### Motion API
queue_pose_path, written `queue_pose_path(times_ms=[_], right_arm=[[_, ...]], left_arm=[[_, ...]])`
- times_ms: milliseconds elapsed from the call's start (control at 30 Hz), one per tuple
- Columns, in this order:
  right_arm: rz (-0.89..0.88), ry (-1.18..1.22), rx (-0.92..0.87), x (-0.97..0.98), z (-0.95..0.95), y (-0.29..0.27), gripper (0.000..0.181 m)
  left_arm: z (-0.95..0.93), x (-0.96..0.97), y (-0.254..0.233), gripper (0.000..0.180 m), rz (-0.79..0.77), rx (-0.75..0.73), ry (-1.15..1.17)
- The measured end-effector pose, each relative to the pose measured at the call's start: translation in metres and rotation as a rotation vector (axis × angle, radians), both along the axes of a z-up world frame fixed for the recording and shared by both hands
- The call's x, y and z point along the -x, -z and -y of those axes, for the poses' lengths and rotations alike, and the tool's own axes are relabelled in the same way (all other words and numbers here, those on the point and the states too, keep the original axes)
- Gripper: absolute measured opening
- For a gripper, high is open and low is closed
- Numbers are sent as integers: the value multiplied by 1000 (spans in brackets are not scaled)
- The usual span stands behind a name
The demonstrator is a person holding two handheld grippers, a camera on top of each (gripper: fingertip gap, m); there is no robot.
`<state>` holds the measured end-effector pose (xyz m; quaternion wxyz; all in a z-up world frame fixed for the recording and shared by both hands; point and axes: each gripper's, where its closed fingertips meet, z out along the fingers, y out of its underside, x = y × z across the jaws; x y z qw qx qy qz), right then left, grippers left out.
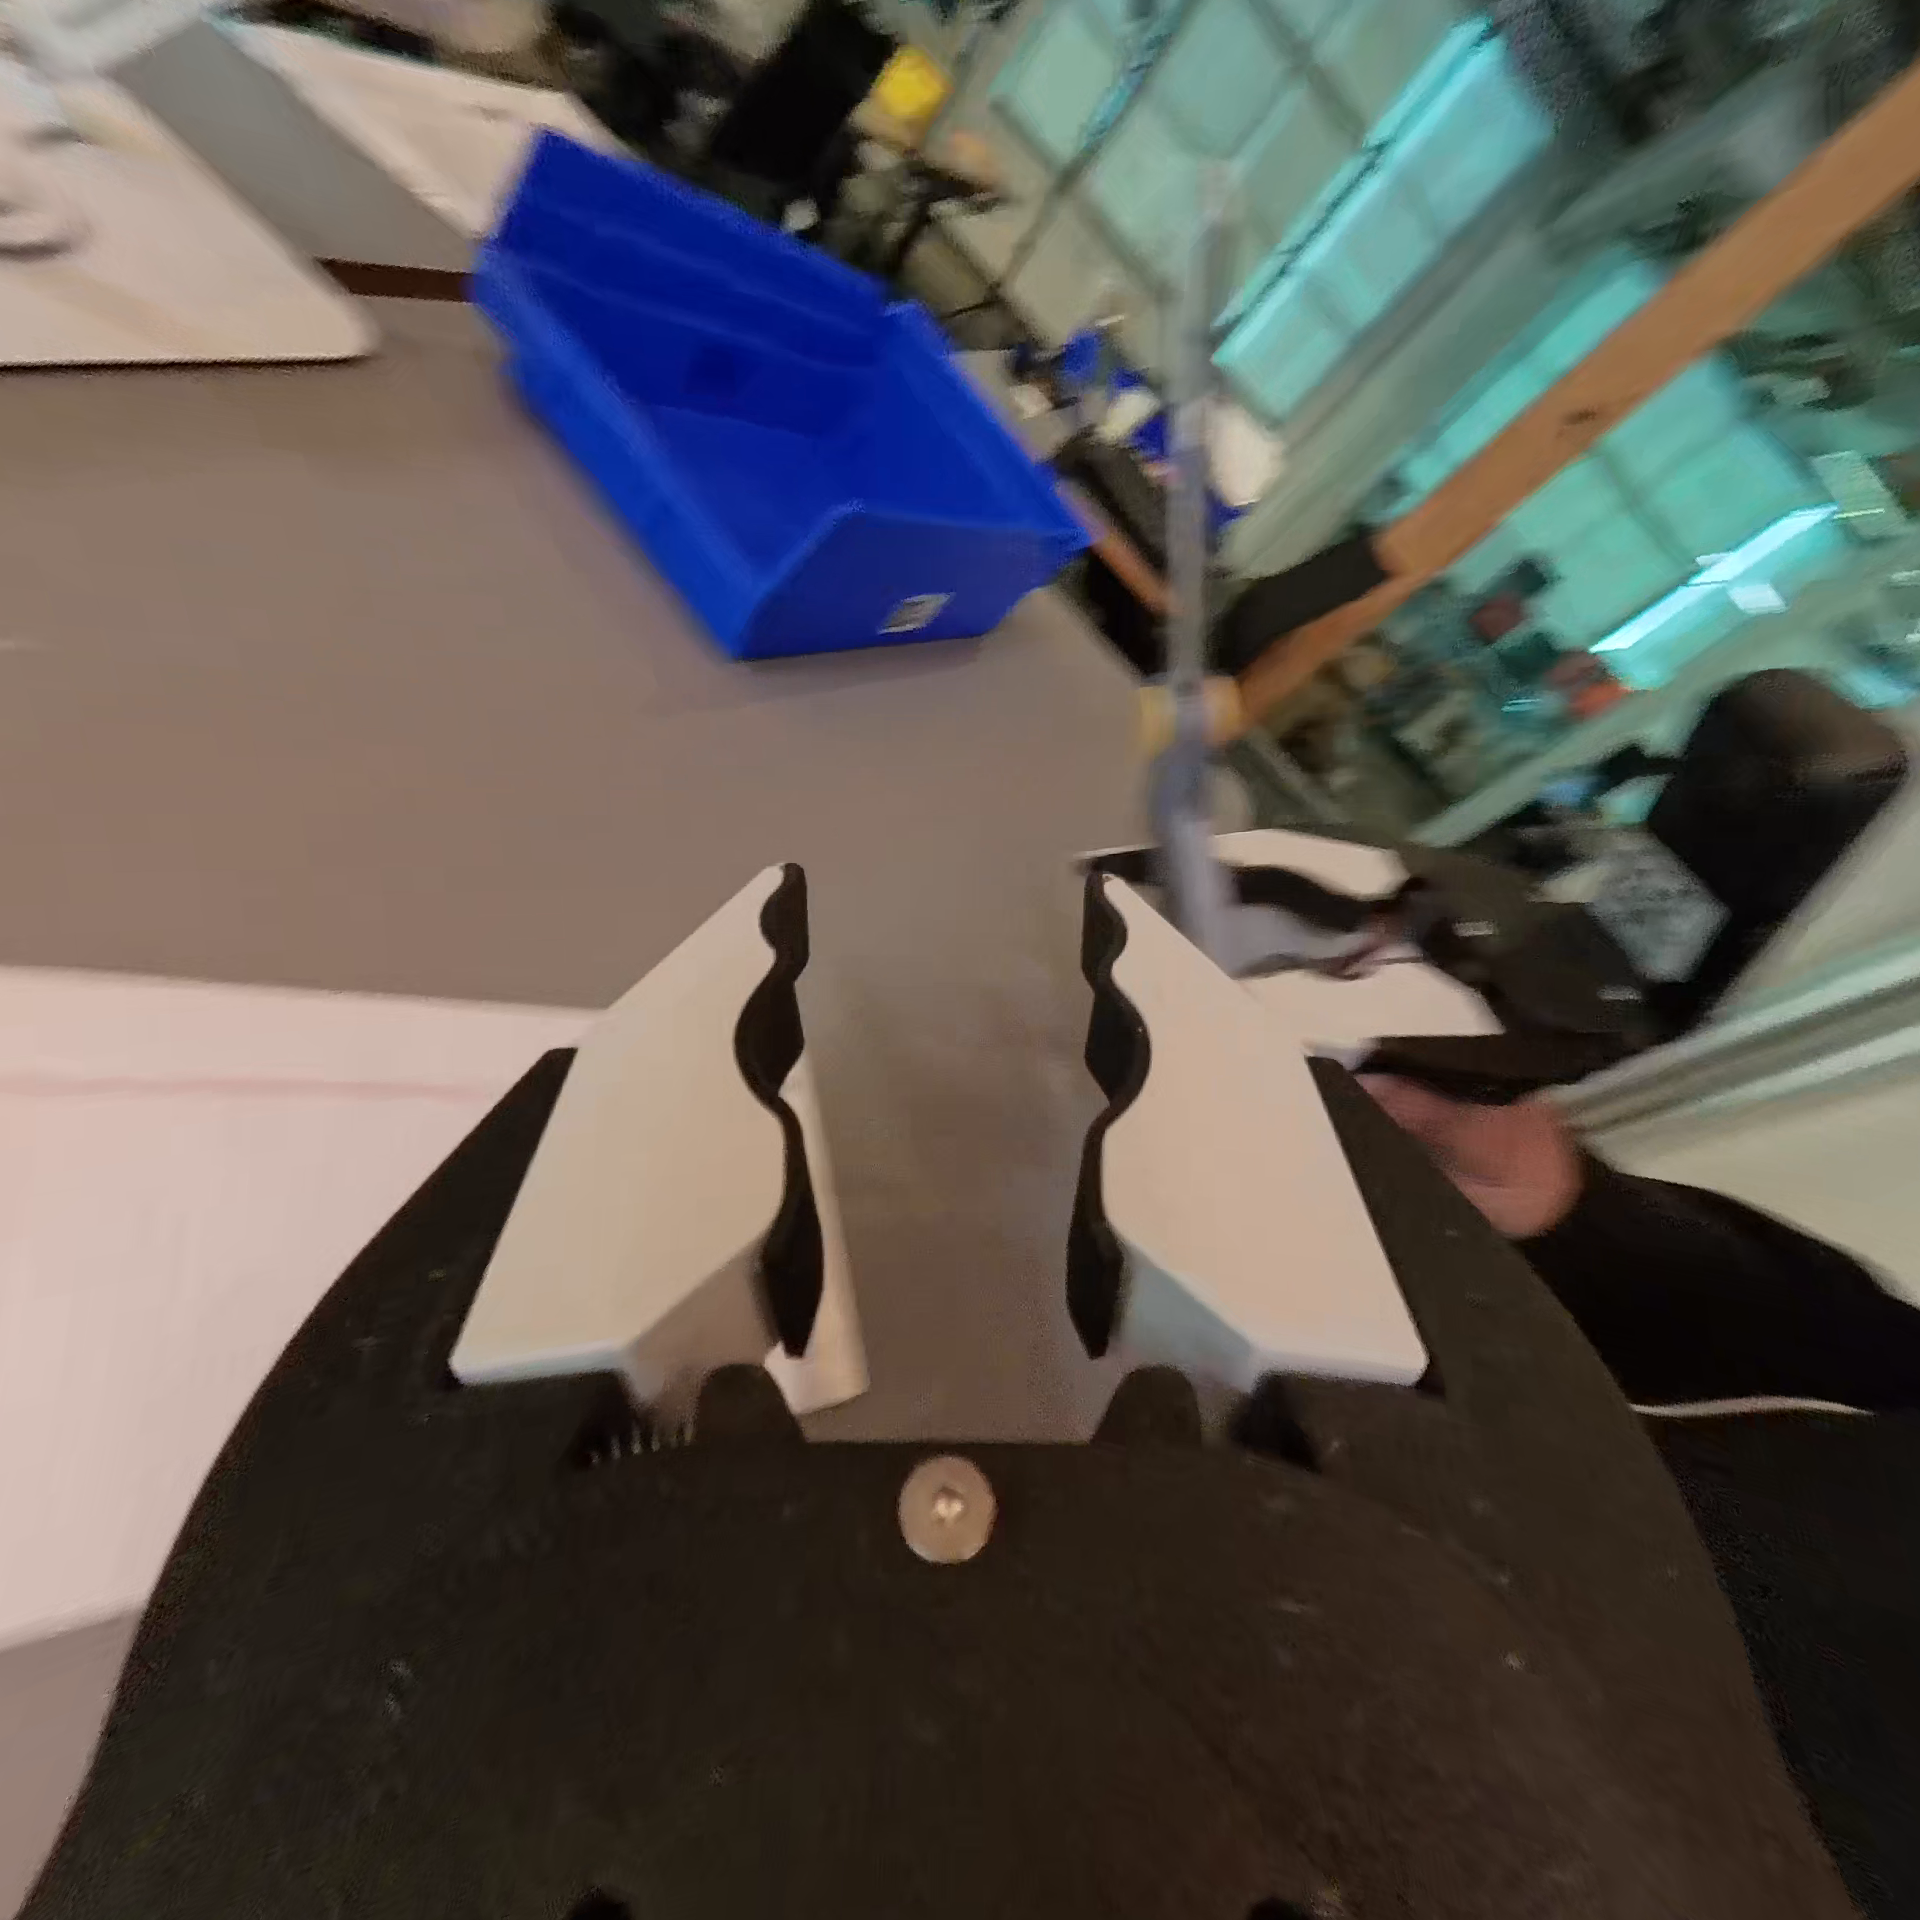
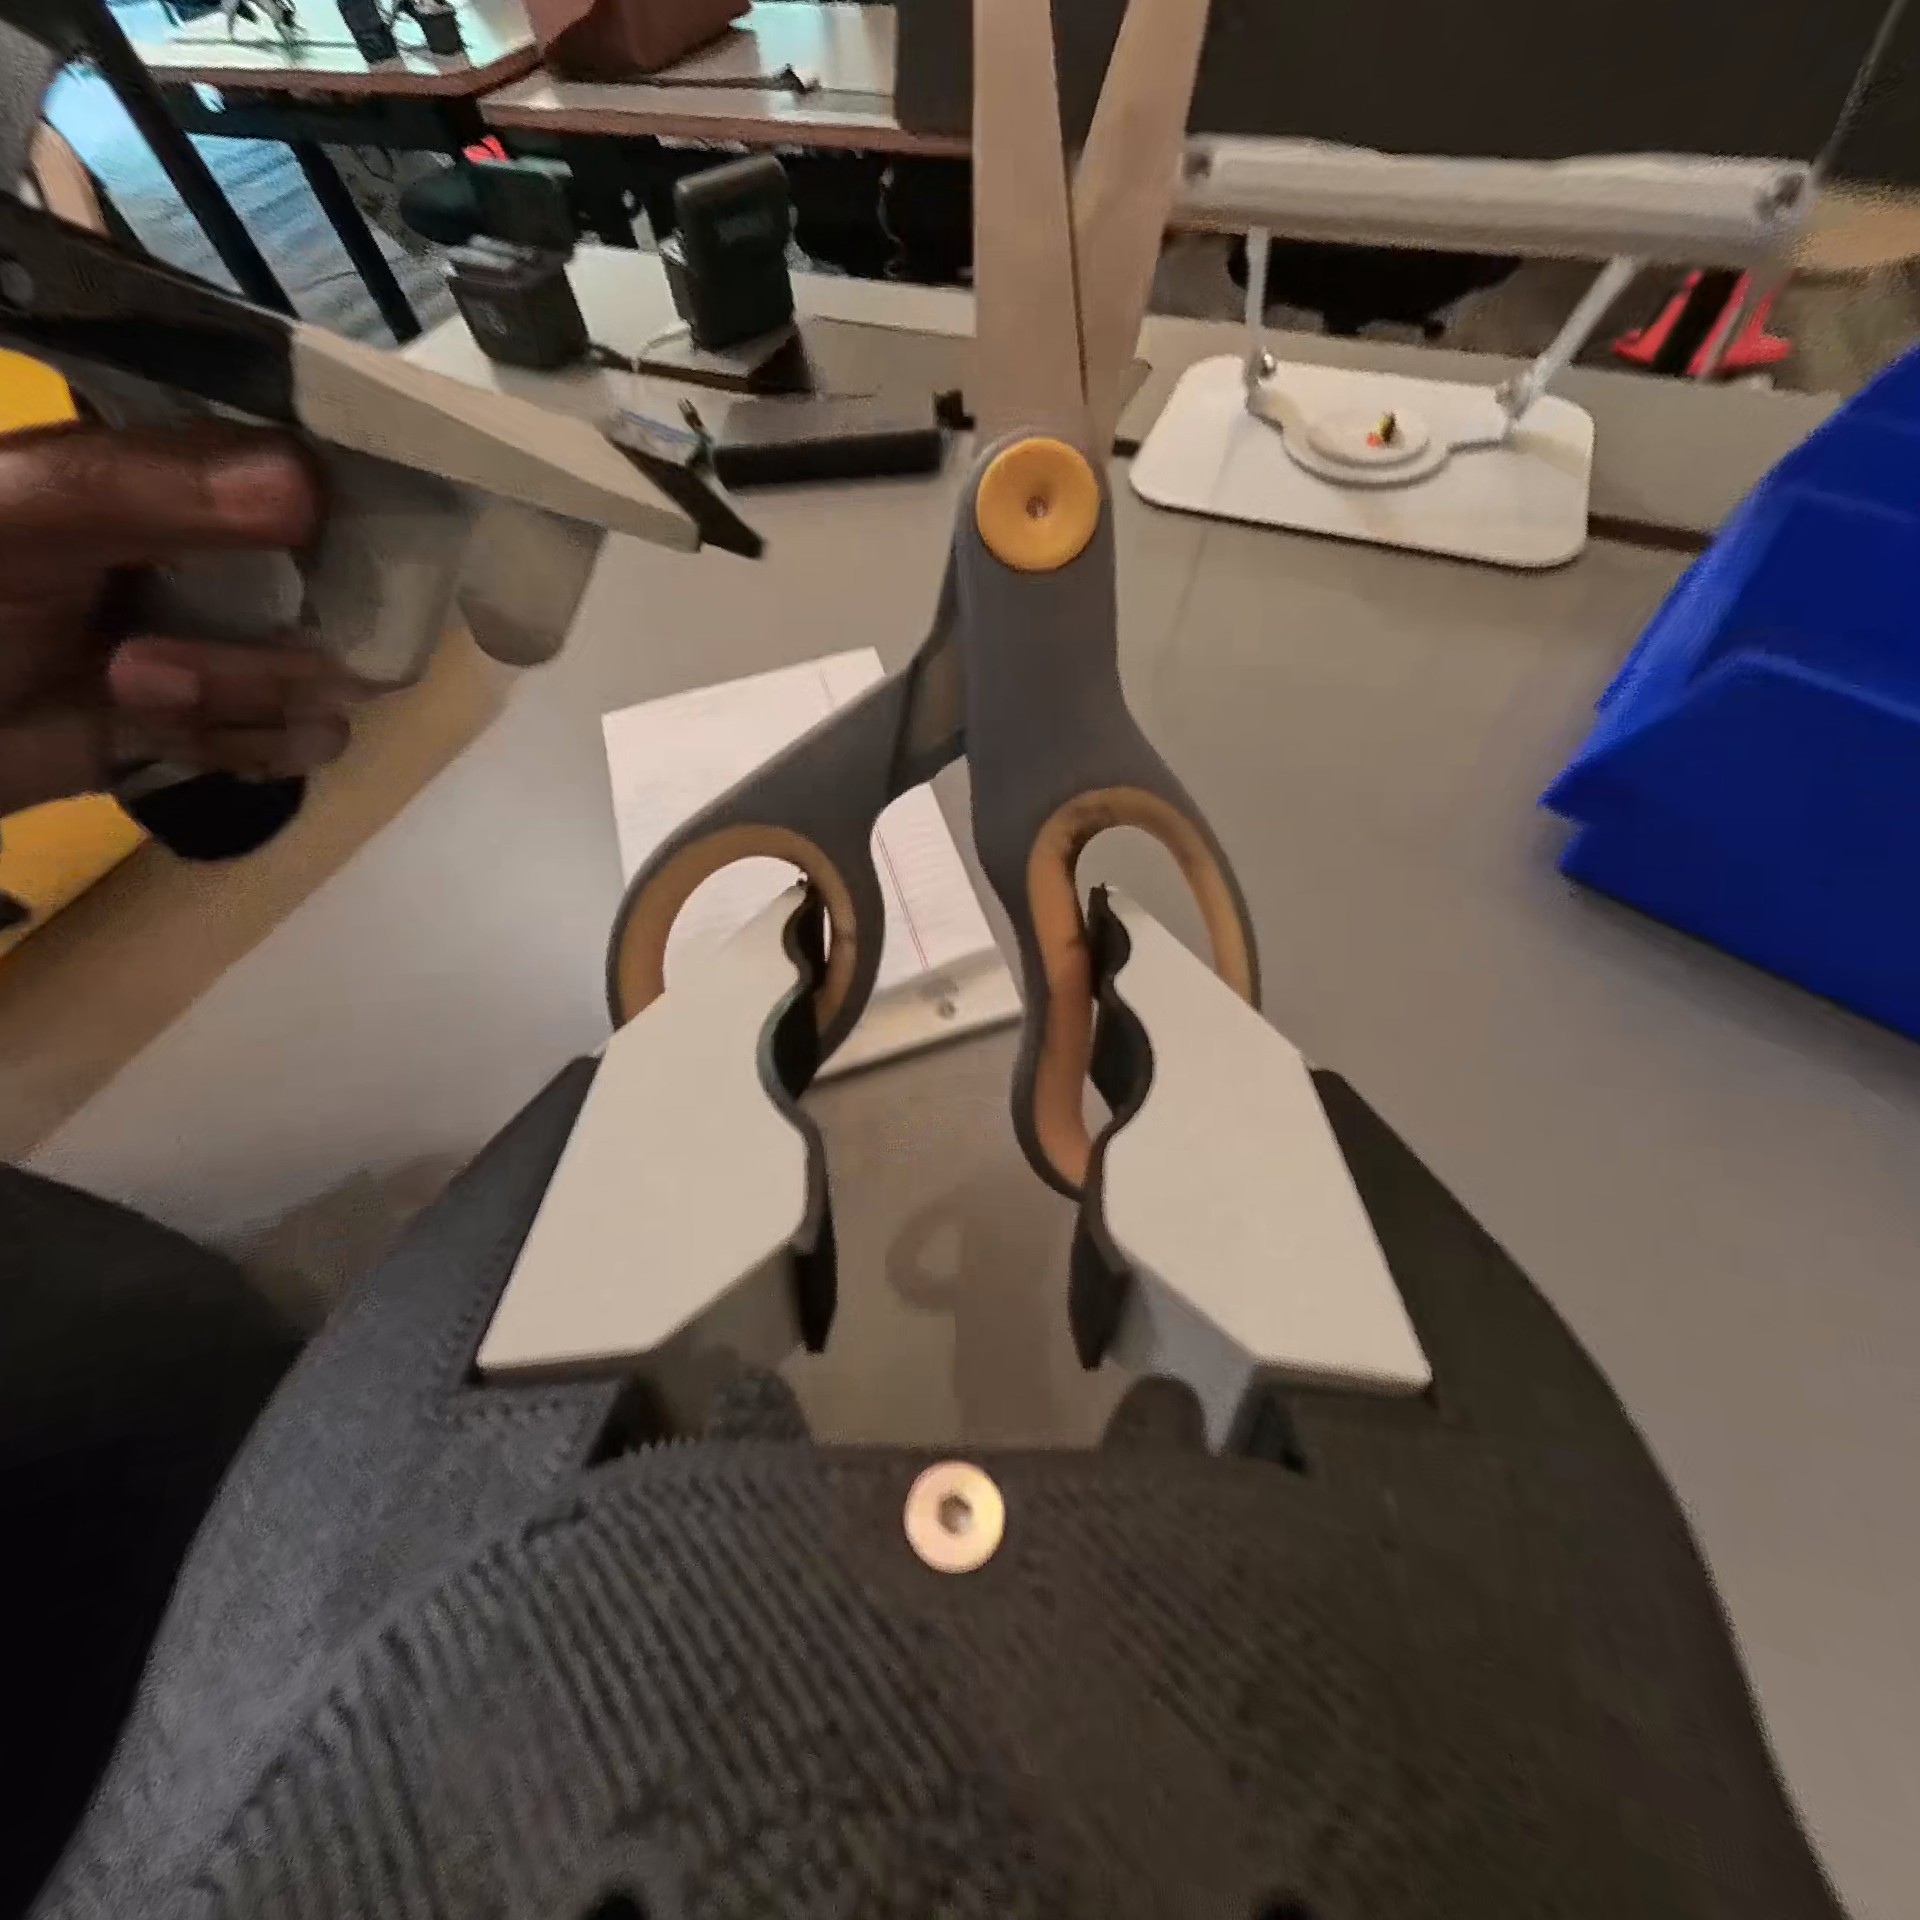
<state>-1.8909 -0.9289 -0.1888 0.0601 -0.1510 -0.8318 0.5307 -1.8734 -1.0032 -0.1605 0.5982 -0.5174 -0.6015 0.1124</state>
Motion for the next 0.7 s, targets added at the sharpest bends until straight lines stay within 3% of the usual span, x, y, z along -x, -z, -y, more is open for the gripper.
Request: queue_pose_path(times_ms=[167, 333, 533, 700], right_arm=[[59, 32, -76, -5, -37, 25, 50], [96, 41, -103, -20, -52, 38, 49], [144, 52, -76, -28, -52, 40, 50], [141, 81, -100, -23, -66, 45, 50]], left_arm=[[90, -16, 89, 65, 298, 311, -264], [136, -35, 133, 75, 497, 538, -414], [101, -55, 153, 69, 592, 485, -307], [31, -80, 146, 49, 598, 283, -91]])
